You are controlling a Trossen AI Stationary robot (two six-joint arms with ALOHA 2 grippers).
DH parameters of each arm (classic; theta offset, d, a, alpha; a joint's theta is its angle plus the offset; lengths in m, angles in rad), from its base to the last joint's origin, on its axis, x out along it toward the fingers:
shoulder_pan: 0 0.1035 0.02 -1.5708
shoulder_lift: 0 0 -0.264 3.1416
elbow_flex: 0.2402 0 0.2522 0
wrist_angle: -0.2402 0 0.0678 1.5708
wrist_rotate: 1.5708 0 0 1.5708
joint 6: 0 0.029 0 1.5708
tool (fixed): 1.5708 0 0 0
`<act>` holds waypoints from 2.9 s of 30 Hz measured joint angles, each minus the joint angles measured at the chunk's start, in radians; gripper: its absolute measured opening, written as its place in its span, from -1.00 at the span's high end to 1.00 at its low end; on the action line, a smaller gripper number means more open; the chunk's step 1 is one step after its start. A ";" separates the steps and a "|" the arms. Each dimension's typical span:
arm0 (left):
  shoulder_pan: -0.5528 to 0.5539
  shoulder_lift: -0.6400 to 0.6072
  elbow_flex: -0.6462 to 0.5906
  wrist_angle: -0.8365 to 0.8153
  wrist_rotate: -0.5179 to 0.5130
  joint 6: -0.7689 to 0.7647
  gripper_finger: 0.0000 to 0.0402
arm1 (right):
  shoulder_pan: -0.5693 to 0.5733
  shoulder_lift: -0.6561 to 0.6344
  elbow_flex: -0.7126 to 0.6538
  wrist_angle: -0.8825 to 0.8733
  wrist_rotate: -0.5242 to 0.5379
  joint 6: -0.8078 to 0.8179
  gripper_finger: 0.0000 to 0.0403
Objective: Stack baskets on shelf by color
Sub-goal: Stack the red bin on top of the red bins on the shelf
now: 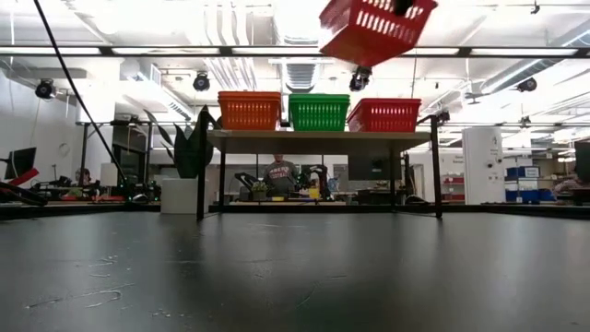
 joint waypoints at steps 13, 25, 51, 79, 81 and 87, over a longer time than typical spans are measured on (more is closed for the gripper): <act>0.000 0.000 0.000 -0.007 0.000 -0.001 1.00 | -0.344 -0.003 0.161 -0.008 -0.077 -0.380 0.96; 0.000 0.000 0.000 -0.007 0.000 -0.001 1.00 | -0.672 -0.003 0.167 -0.007 -0.295 -0.532 0.96; 0.000 0.000 0.000 -0.008 0.000 0.006 1.00 | -0.793 -0.002 0.021 -0.007 -0.342 -0.571 0.96; 0.000 0.000 0.000 -0.008 0.000 0.005 1.00 | -0.793 -0.002 -0.056 -0.004 -0.347 -0.490 0.85; 0.000 0.000 0.000 -0.008 0.000 0.005 1.00 | -0.793 -0.002 -0.054 -0.005 -0.347 -0.489 0.80; 0.000 0.000 0.000 -0.008 0.000 0.005 1.00 | -0.792 -0.002 -0.035 -0.009 -0.348 -0.463 0.62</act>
